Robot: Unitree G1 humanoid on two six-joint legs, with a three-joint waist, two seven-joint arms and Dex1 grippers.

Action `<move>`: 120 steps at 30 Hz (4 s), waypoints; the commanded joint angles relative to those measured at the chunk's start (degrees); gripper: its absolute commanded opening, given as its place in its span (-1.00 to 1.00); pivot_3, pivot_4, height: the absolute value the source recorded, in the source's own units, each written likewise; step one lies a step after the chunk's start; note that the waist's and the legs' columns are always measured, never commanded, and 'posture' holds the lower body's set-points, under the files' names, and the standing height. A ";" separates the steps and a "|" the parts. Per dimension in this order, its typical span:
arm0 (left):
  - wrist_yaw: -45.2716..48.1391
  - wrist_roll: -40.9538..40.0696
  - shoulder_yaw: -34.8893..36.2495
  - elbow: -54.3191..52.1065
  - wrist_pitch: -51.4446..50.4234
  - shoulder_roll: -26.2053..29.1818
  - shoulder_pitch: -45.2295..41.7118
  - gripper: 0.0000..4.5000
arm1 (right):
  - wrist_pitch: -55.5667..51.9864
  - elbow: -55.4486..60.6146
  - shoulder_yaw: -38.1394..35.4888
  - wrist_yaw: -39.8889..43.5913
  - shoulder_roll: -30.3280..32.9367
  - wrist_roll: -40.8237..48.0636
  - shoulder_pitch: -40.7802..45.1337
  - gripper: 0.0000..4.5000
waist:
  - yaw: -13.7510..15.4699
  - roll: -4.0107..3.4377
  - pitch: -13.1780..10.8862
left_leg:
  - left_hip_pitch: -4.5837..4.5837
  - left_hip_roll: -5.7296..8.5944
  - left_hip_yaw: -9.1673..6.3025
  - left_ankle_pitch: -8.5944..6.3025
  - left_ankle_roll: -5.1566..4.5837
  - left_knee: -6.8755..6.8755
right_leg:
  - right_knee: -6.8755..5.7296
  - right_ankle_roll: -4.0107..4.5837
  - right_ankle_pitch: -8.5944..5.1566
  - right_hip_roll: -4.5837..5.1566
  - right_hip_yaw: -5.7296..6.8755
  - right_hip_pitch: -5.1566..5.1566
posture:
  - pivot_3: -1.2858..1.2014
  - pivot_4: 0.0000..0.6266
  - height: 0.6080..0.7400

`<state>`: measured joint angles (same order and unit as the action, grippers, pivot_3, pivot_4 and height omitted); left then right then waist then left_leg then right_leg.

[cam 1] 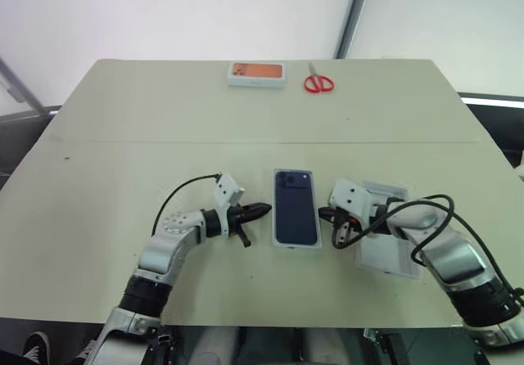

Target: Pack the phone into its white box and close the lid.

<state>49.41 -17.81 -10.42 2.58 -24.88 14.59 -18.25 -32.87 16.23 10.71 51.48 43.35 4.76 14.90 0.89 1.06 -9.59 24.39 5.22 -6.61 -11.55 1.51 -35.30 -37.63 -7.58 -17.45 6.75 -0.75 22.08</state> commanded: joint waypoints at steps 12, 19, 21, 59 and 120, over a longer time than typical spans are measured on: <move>2.12 1.77 -5.03 4.91 2.01 -5.69 -5.40 -0.98 | -0.87 3.21 -3.33 0.71 3.52 1.38 -4.51 -1.00 | 0.10 0.01 0.00 | -0.01 0.01 -0.03 -0.01 -0.03 -0.07 | 0.03 -0.01 0.00 0.00 0.06 -0.11 | 0.03 -0.52 1.00; 3.08 2.66 -7.06 5.19 2.30 -7.69 -5.84 -0.98 | 0.33 2.66 -5.71 1.59 6.51 1.44 -7.37 -1.00 | 0.69 0.01 0.00 | -0.01 0.02 -0.06 -0.03 -0.05 -0.10 | 0.09 -0.02 0.00 0.01 0.11 -0.18 | 0.03 -0.52 1.00; 3.05 2.72 -7.10 5.23 2.27 -8.09 -5.82 -0.98 | 0.57 2.90 -6.32 1.58 7.17 1.42 -8.62 -1.00 | 1.23 0.01 0.00 | -0.01 0.03 -0.05 -0.05 -0.09 -0.16 | 0.09 -0.02 0.00 0.01 0.11 -0.21 | 0.03 -0.52 1.00; 5.95 -1.89 1.70 1.79 1.60 2.56 -5.08 -0.98 | 8.18 1.37 -16.05 4.28 13.33 4.14 -19.27 -1.00 | 1.31 0.01 -0.01 | -0.02 -0.02 -0.08 -0.16 -0.25 -0.37 | 0.37 -0.04 0.01 0.01 0.20 -0.45 | 0.03 -0.52 1.00; 19.98 -12.50 15.70 -14.14 16.99 21.96 16.02 1.00 | -51.41 23.99 -31.16 -27.53 0.50 23.10 -16.09 -0.46 | 1.14 -0.19 -0.10 | 0.04 -0.18 0.18 -0.17 -0.26 0.03 | 0.53 0.23 -0.06 0.05 -0.11 0.11 | 0.03 -0.52 1.00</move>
<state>69.66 -29.43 5.27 -9.79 -8.19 36.64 -2.15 -82.98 40.10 -19.58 24.45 44.48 27.84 -1.32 2.03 0.87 -9.69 24.43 5.03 -6.43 -11.72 1.24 -35.27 -37.11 -7.36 -17.51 6.80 -0.86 22.20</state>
